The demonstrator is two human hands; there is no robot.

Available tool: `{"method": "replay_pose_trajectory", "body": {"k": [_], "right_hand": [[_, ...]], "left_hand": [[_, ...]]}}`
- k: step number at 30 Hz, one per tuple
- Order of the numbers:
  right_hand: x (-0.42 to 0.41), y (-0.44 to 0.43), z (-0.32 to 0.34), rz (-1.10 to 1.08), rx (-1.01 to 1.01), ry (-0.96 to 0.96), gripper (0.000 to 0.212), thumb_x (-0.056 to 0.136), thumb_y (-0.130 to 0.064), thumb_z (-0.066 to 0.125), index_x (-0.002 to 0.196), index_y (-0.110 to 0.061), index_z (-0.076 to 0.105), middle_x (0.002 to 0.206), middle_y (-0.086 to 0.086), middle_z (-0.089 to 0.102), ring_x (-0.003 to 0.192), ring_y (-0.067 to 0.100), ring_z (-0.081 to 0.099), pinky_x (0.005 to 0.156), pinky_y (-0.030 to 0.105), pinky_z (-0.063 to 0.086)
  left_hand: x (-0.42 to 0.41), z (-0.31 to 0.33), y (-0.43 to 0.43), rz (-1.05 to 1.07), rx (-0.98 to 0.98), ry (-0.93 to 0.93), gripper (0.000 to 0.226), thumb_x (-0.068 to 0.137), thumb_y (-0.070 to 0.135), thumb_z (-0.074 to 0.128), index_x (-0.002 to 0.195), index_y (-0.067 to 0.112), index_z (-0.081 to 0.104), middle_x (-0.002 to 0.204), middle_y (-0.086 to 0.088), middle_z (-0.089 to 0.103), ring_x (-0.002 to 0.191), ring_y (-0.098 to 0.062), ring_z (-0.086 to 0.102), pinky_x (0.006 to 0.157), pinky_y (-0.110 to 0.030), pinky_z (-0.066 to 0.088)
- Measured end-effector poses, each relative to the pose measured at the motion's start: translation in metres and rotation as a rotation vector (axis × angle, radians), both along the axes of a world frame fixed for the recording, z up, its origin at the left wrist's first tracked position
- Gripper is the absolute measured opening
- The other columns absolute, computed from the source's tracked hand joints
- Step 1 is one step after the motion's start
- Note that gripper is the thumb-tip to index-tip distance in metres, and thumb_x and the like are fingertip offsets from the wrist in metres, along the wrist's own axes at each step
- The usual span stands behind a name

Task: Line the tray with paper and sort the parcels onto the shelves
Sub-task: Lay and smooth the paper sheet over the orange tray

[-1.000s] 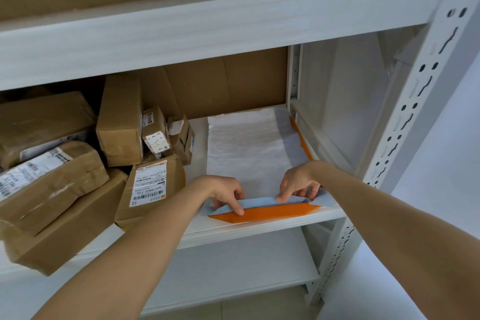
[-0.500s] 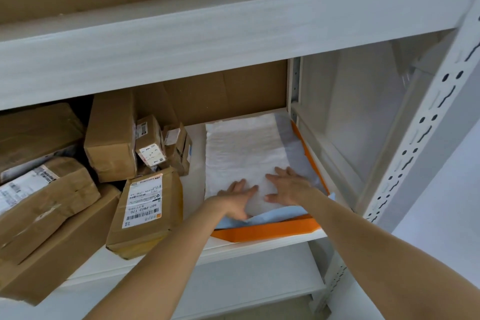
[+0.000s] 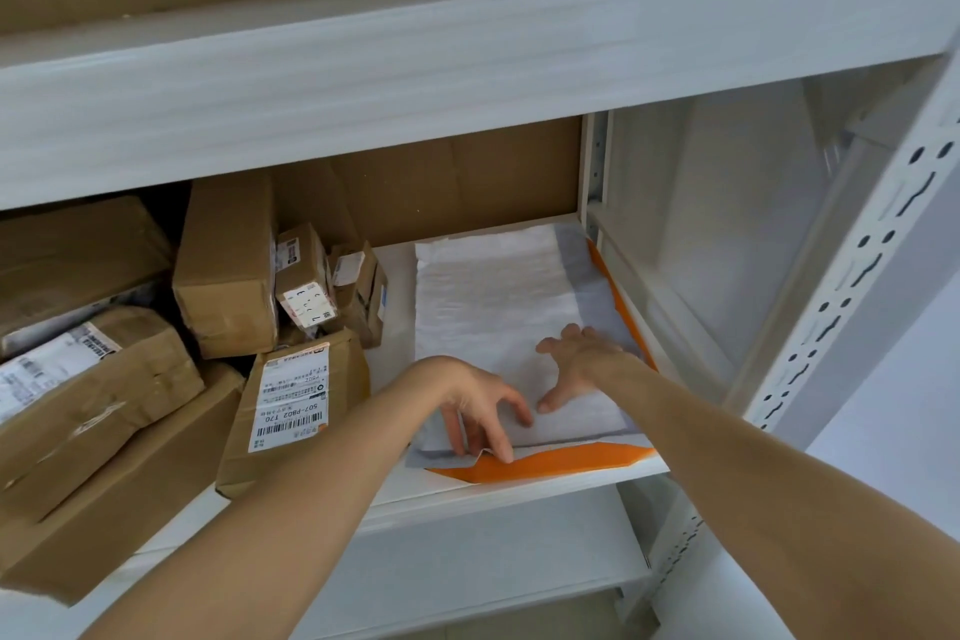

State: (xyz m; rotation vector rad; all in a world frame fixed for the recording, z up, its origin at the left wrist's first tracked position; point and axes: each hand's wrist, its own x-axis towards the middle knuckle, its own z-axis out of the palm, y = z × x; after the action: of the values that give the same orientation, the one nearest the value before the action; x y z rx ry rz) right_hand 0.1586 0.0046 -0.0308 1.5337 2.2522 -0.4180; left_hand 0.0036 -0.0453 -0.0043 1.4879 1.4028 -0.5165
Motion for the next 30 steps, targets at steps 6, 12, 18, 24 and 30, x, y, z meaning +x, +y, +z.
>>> {"method": "replay_pose_trajectory", "body": {"k": [6, 12, 18, 24, 30], "right_hand": [[-0.002, -0.003, 0.003, 0.043, -0.005, -0.055, 0.102, 0.073, -0.060, 0.074, 0.153, -0.031, 0.019, 0.150, 0.006, 0.029, 0.140, 0.030, 0.026, 0.108, 0.045, 0.038], [-0.005, -0.001, 0.017, 0.054, -0.065, -0.098, 0.094, 0.074, -0.053, 0.077, 0.149, -0.028, 0.028, 0.144, 0.006, 0.034, 0.130, 0.030, 0.040, 0.097, 0.040, 0.045], [-0.013, 0.018, -0.002, -0.018, 0.175, 0.114, 0.065, 0.100, -0.041, 0.045, 0.155, -0.022, 0.016, 0.160, 0.006, 0.021, 0.145, 0.031, 0.024, 0.112, 0.044, 0.033], [-0.022, 0.034, -0.030, 0.016, 0.065, 0.143, 0.065, 0.103, -0.049, 0.029, 0.157, -0.023, 0.003, 0.165, 0.001, -0.007, 0.151, 0.029, -0.006, 0.122, 0.043, 0.006], [-0.006, 0.068, -0.031, -0.239, 0.162, 0.077, 0.070, 0.098, -0.055, 0.037, 0.152, -0.015, 0.019, 0.159, 0.015, 0.014, 0.146, 0.039, 0.013, 0.117, 0.049, 0.021]], "left_hand": [[0.009, -0.002, -0.004, -0.061, 0.034, 0.040, 0.042, 0.081, 0.021, 0.075, 0.119, 0.016, 0.059, 0.126, -0.009, 0.055, 0.105, -0.020, 0.057, 0.085, -0.031, 0.054], [0.011, -0.001, -0.005, -0.030, -0.057, 0.036, 0.041, 0.087, 0.032, 0.068, 0.121, 0.011, 0.061, 0.111, -0.007, 0.064, 0.098, -0.019, 0.063, 0.076, -0.028, 0.056], [-0.003, -0.018, 0.028, 0.061, 0.785, 0.178, 0.044, 0.097, 0.023, 0.048, 0.141, 0.020, 0.043, 0.139, -0.007, 0.048, 0.121, -0.026, 0.050, 0.097, -0.037, 0.046], [-0.013, -0.057, 0.036, -0.037, 0.614, 0.371, 0.076, 0.095, 0.059, 0.036, 0.153, 0.029, -0.004, 0.160, -0.007, -0.012, 0.148, -0.028, -0.005, 0.117, -0.049, 0.012], [-0.018, -0.043, 0.056, -0.020, 0.738, 0.421, 0.055, 0.097, 0.050, 0.036, 0.146, 0.024, 0.029, 0.146, -0.010, 0.031, 0.133, -0.032, 0.034, 0.101, -0.044, 0.039]]}}
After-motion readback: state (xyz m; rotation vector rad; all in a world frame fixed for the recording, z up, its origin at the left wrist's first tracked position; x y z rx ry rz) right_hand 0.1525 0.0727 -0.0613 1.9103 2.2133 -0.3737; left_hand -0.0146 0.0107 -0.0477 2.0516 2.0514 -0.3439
